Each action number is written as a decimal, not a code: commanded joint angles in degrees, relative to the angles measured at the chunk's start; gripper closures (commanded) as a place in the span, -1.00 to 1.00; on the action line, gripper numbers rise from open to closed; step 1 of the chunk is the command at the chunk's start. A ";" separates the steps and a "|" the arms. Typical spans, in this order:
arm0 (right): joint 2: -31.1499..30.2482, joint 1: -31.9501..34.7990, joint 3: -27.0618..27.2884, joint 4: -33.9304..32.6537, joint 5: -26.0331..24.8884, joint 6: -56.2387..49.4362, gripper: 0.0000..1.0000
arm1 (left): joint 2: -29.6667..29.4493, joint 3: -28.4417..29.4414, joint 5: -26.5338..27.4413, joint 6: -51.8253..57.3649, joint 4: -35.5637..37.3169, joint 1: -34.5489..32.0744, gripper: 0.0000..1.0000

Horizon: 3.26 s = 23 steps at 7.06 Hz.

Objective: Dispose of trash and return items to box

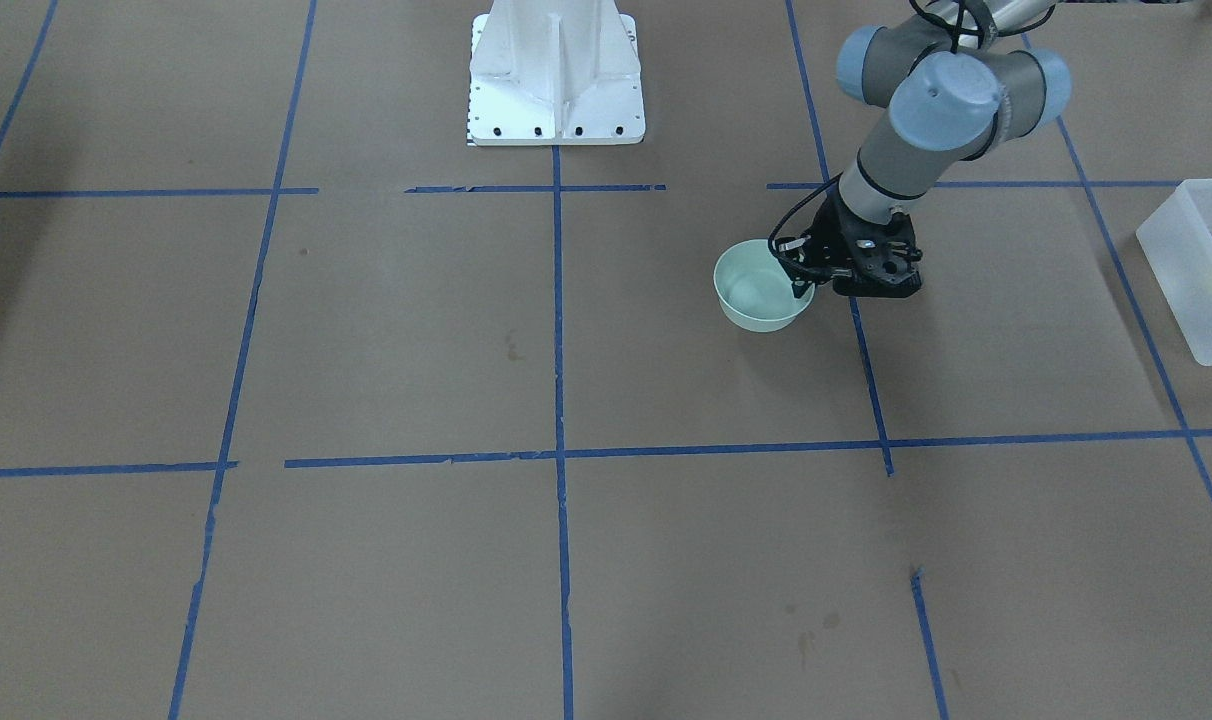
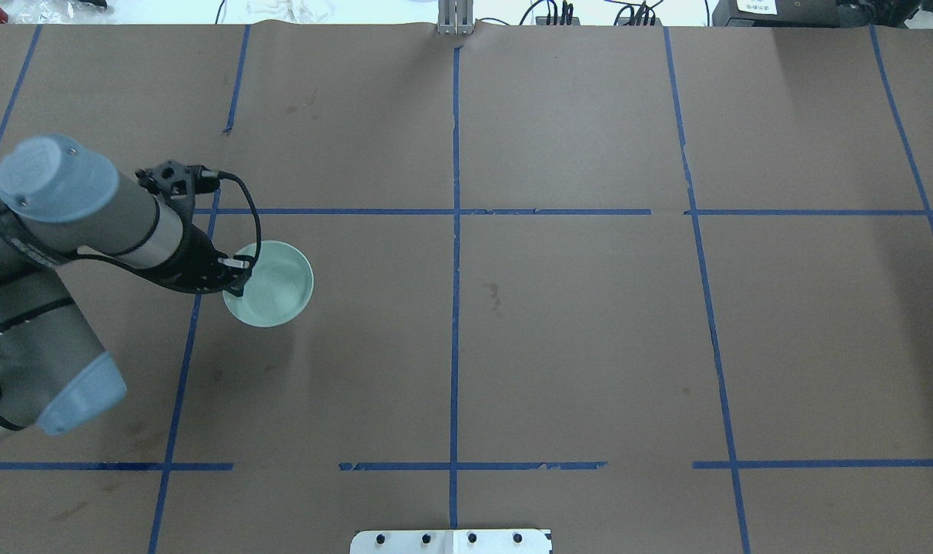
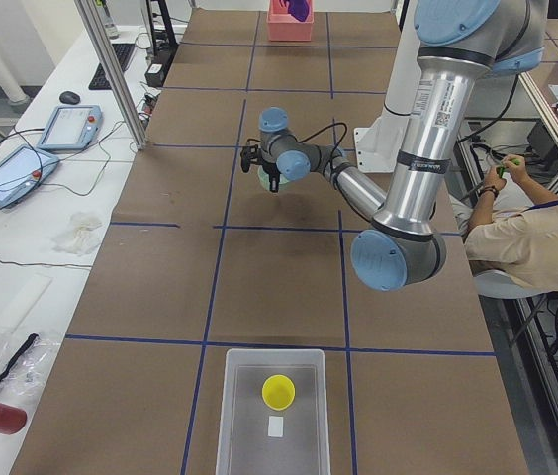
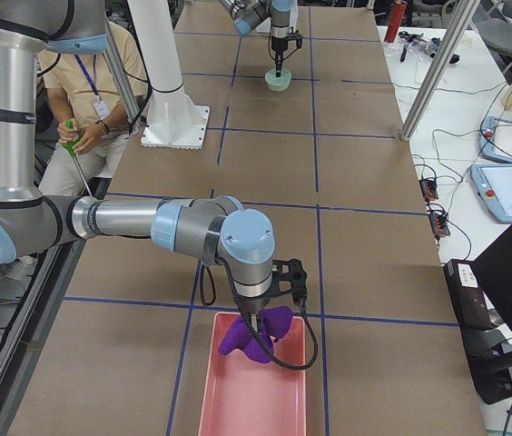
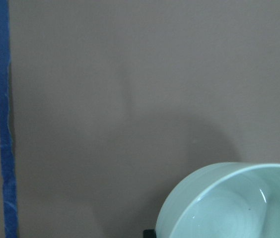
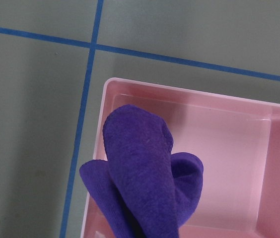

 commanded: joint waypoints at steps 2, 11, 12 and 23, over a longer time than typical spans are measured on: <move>0.62 -0.26 -15.15 16.42 -1.13 1.07 -0.98 | 1.02 -6.61 -0.79 26.09 10.88 -21.68 1.00; 1.68 -9.05 -12.38 29.92 11.34 19.10 -1.00 | 15.35 35.34 -5.91 92.74 -4.10 -59.02 1.00; 1.68 -9.05 -12.73 29.83 15.27 19.18 -1.00 | 15.79 38.00 -2.93 92.47 -4.91 -58.93 1.00; 1.06 -10.98 -4.48 27.73 7.59 23.49 -1.00 | 18.87 5.50 -10.90 65.38 7.07 -49.22 -0.62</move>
